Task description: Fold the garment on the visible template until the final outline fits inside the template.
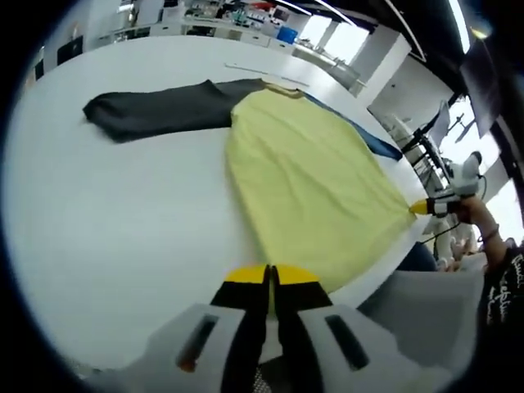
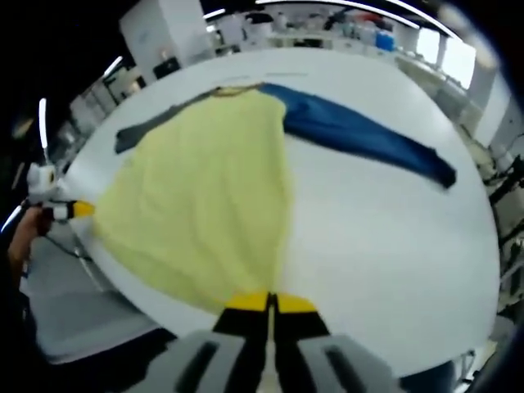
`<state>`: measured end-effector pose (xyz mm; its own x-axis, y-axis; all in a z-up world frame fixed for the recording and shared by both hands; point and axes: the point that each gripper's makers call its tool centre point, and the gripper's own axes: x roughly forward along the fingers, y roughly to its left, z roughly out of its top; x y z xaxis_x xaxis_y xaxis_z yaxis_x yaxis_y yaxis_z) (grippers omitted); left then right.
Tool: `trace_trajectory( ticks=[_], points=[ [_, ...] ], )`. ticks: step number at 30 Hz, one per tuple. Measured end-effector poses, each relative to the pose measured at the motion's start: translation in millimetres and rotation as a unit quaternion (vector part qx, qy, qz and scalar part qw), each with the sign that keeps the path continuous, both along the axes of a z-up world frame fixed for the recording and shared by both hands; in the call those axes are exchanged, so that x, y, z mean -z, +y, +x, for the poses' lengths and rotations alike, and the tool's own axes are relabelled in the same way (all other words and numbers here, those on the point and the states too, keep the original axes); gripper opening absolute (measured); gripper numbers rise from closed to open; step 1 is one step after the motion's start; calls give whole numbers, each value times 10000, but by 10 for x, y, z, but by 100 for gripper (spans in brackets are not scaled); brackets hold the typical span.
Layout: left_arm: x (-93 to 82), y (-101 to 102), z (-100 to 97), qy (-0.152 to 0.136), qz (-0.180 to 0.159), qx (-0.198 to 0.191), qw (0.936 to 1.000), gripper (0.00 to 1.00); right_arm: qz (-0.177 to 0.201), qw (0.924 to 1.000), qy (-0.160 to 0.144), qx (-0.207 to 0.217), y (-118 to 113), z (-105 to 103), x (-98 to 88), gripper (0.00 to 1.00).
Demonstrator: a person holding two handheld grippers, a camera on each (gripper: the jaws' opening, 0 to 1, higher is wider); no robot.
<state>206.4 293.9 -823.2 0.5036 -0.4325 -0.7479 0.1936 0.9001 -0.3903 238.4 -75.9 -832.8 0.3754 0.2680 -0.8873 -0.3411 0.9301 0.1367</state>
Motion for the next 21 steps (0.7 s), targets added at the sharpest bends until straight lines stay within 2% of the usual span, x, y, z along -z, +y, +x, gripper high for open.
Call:
trace_trajectory(
  ticks=[5, 9, 13, 16, 21],
  points=[
    [-34, 5, -31, -50, 221, 164, 9996, 0, 39, 10000, -29, -25, 15, -12, 9, 0],
    [11, 69, -50, -83, 510, 315, 9982, 0, 19, 10000, -45, -60, 23, -23, 14, 0],
    [10, 89, -46, -151, 558, 339, 9977, 2, -12, 9999, -73, -132, 8, -19, 19, 0],
    [-27, 68, -6, -323, 561, 407, 9971, 10, -59, 9998, -124, -148, -14, -8, 12, 1],
    [-91, 50, 69, -654, 632, 477, 9947, 33, -62, 9996, -251, -70, -66, 47, -15, 24]
  ],
)
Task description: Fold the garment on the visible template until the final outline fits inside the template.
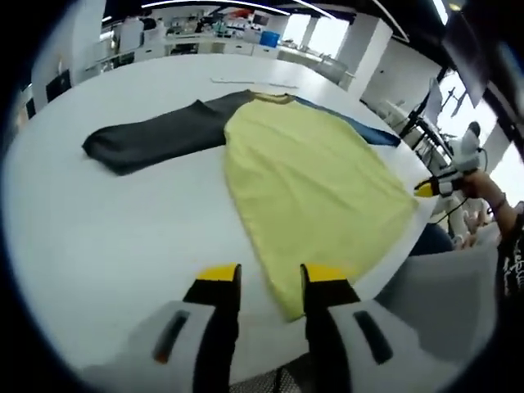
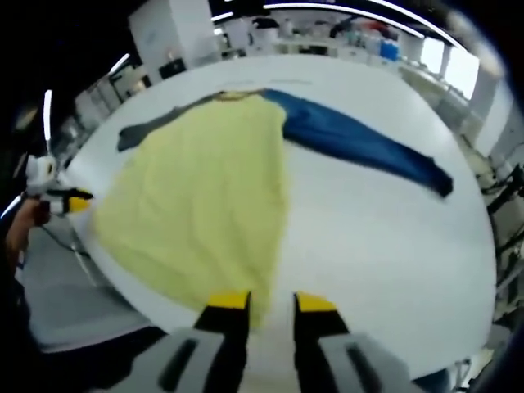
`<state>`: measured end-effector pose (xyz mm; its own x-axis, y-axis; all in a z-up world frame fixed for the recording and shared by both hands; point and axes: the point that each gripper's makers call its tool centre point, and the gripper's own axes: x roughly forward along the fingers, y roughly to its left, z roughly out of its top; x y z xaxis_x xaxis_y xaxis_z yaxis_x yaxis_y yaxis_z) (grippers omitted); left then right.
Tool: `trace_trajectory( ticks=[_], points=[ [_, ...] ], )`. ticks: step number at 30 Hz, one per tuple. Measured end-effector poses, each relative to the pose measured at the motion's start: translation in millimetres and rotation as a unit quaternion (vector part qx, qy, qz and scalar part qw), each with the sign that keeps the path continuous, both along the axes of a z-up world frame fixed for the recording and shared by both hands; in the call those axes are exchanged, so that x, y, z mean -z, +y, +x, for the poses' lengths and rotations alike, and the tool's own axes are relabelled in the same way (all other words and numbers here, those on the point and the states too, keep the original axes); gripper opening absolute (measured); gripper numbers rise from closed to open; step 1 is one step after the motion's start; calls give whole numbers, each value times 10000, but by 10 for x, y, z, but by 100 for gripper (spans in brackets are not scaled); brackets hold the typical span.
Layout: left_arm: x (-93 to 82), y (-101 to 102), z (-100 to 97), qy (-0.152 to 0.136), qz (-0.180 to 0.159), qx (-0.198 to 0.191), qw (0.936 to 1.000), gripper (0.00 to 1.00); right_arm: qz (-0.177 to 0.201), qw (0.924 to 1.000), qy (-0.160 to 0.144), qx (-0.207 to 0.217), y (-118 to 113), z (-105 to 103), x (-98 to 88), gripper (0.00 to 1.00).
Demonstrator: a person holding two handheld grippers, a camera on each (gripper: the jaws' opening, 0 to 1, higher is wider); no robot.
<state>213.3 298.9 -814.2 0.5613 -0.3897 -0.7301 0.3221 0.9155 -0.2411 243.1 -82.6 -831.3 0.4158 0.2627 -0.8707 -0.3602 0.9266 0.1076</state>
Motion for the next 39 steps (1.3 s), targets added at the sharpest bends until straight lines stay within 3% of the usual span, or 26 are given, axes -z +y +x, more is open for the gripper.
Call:
trace_trajectory(
  ticks=[6, 11, 14, 17, 22, 28, 32, 36, 39],
  points=[
    [-61, -27, 76, -329, -13, 92, 9994, 54, 125, 9992, -350, 157, -45, 132, -76, 45],
    [-130, -44, 118, -515, -52, 76, 9986, 67, 298, 9971, -689, 145, -60, 298, -141, 46],
    [-161, -46, 175, -664, -76, 53, 9978, 78, 424, 9932, -1065, 210, -47, 450, -232, 57],
    [-171, -43, 185, -685, -57, 56, 9976, 88, 437, 9909, -1254, 208, -68, 561, -276, 66],
    [-240, -83, 228, -906, -156, 97, 9957, 97, 566, 9875, -1461, 146, -36, 738, -354, 83],
    [-312, -82, 265, -1065, -174, 112, 9941, 99, 568, 9856, -1589, -91, 11, 932, -406, 93],
    [-320, -56, 281, -1087, -157, 121, 9939, 99, 763, 9826, -1676, -224, 75, 1082, -448, 93],
    [-382, -45, 318, -1180, -160, 102, 9928, 99, 966, 9771, -1861, -368, 138, 1273, -527, 81],
    [-426, -55, 336, -1247, -169, 61, 9920, 99, 761, 9762, -1967, -504, 164, 1351, -551, 71]
  ],
)
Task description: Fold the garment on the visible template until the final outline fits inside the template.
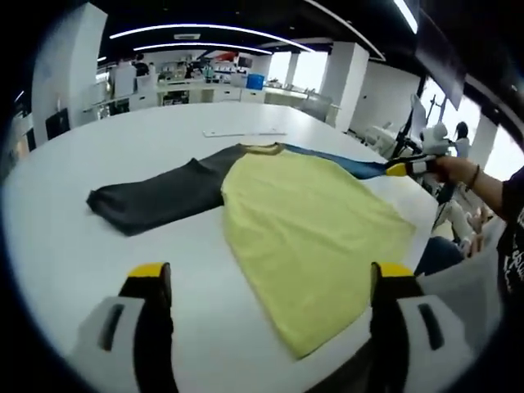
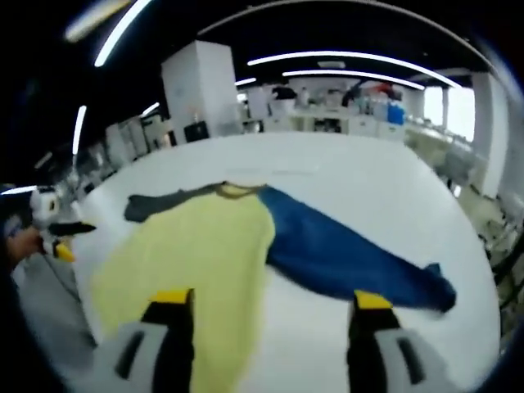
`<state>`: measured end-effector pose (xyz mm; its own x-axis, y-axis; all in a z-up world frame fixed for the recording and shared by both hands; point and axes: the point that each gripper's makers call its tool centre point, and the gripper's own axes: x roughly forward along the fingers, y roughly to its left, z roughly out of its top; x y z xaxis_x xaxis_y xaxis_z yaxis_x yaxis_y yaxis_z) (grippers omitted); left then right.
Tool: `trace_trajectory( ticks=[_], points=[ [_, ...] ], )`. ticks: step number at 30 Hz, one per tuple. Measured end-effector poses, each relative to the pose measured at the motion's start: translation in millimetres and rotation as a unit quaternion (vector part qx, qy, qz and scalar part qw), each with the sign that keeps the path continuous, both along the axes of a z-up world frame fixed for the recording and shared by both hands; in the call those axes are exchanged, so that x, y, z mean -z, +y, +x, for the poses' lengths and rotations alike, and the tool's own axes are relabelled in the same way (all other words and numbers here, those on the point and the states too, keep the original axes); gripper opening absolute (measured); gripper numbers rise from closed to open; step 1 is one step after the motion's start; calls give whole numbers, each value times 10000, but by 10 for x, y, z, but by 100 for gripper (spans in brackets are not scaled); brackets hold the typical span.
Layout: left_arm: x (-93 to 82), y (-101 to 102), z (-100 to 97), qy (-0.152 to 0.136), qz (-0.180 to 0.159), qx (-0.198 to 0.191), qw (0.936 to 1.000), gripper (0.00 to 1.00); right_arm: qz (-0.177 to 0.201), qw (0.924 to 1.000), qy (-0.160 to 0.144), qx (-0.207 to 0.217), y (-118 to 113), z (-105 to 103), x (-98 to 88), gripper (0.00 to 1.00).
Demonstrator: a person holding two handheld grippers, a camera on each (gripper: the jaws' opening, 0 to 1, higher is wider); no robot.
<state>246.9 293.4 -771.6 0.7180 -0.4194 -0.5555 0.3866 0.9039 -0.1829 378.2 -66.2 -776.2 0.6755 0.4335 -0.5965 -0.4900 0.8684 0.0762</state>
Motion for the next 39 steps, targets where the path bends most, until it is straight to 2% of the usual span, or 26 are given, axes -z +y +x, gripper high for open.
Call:
trace_trajectory(
  ticks=[9, 14, 22, 33, 39],
  points=[
    [-63, 43, 63, -138, -66, -62, 9999, 99, 139, 9995, -130, -239, 106, 294, -7, 52],
    [-94, 28, 69, -201, -69, -63, 9998, 97, -67, 9987, -174, -471, 139, 422, 64, 41],
    [-96, 52, 83, -212, -104, -115, 9997, 94, -378, 9948, -106, -943, 222, 566, 272, 29],
    [-108, 80, 119, -272, -76, -162, 9995, 90, -646, 9900, 113, -1253, 336, 597, 525, 14],
    [-65, 84, 114, -188, -44, -164, 9997, 88, -928, 9843, 145, -1497, 370, 599, 629, 15]
  ],
)
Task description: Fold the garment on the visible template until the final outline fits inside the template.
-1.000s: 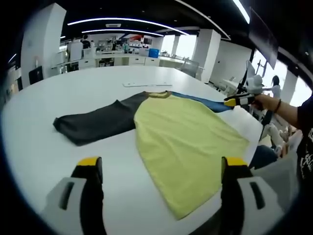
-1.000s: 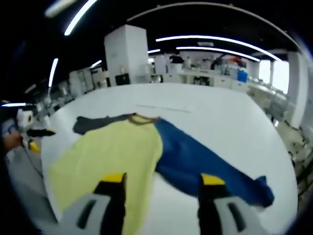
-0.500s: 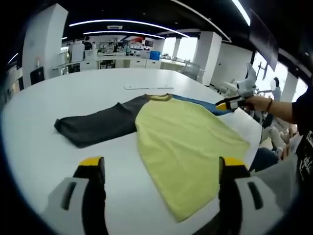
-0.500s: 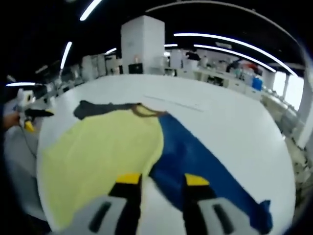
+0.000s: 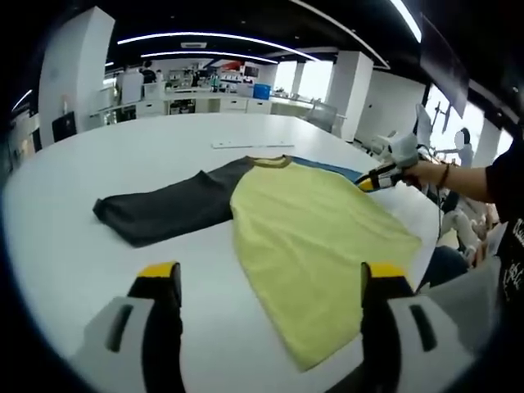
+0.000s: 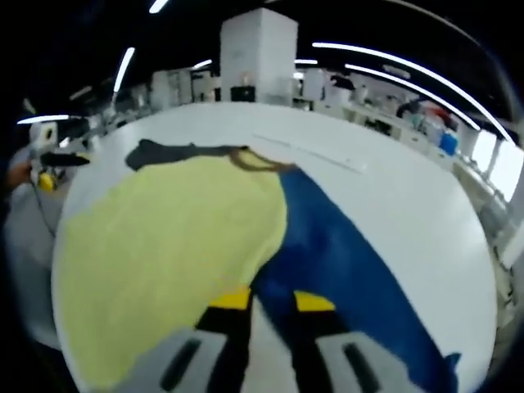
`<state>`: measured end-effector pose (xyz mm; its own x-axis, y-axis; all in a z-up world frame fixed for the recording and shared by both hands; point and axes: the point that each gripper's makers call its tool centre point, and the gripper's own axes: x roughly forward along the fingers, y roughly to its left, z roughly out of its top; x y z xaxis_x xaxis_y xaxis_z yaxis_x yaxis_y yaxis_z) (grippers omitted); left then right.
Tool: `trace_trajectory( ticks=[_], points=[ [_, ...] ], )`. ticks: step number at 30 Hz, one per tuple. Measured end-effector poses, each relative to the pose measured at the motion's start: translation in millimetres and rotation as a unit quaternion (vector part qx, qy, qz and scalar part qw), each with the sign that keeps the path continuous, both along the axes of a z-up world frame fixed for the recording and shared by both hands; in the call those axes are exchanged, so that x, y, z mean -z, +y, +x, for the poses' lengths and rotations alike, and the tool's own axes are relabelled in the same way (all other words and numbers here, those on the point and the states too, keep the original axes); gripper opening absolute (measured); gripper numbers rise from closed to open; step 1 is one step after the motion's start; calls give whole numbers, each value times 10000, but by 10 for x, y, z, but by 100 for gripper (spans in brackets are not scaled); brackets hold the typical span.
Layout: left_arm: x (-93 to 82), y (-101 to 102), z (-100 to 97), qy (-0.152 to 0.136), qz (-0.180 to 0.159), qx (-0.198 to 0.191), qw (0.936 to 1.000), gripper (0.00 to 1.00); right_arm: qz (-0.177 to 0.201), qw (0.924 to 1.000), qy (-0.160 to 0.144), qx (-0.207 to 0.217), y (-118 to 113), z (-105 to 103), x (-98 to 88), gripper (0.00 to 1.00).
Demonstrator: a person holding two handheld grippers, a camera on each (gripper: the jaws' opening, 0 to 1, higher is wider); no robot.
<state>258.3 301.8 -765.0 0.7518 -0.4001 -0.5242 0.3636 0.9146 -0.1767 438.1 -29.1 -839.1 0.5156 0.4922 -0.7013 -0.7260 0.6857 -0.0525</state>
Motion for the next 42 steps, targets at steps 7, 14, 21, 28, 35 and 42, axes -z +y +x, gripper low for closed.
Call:
trace_trajectory(
  ticks=[7, 14, 21, 28, 35, 42],
  points=[
    [17, -2, -6, 46, -3, 10, 10000, 85, -47, 10000, 5, -16, 2, 85, 67, 9],
    [-7, 1, 15, 11, -96, -65, 9999, 84, -81, 9999, -13, 119, -21, 129, 53, 0],
    [-15, -15, 32, -1, -134, -50, 9999, 81, -72, 9992, -222, 318, -86, 192, -102, 0],
    [-54, -15, 49, -79, -179, -58, 9998, 80, 67, 9968, -437, 673, -171, 318, -220, 0],
    [-71, 9, 36, -107, -190, -86, 9997, 80, 62, 9954, -437, 849, -195, 366, -209, 0],
    [-79, 24, 43, -132, -183, -97, 9997, 81, 98, 9946, -394, 954, -201, 338, -198, 2]
  ],
)
